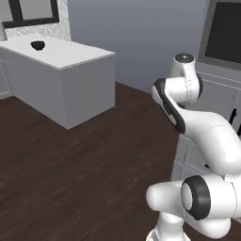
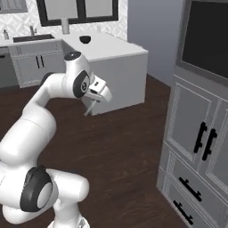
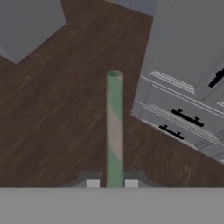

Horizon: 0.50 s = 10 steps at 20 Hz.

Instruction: Take a straw from the drawer in front and place it inside the glass cup on the dining counter.

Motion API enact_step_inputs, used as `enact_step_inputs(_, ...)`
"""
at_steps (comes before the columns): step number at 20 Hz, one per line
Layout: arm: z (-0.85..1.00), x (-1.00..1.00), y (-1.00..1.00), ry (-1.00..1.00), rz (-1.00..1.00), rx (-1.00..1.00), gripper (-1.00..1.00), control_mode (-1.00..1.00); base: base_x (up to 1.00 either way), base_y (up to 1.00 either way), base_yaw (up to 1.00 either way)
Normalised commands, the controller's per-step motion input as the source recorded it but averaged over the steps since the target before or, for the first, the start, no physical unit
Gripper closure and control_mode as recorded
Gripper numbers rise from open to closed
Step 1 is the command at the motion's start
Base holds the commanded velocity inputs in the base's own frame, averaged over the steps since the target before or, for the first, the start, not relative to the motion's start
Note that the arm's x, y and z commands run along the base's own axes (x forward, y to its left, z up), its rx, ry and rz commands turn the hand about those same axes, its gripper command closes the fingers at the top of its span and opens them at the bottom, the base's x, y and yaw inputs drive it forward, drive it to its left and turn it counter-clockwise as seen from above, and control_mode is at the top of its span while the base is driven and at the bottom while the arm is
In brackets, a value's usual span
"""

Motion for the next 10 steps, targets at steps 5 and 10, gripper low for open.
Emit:
enact_step_inputs(5, 0.00, 0.00, 0.00, 0.00, 0.00, 0.00, 1.00, 1.00, 1.00, 0.59, -0.20)
enact_step_inputs(10, 0.00, 0.00, 0.00, 0.00, 0.00, 0.00, 1.00, 1.00, 1.00, 0.43, -0.15)
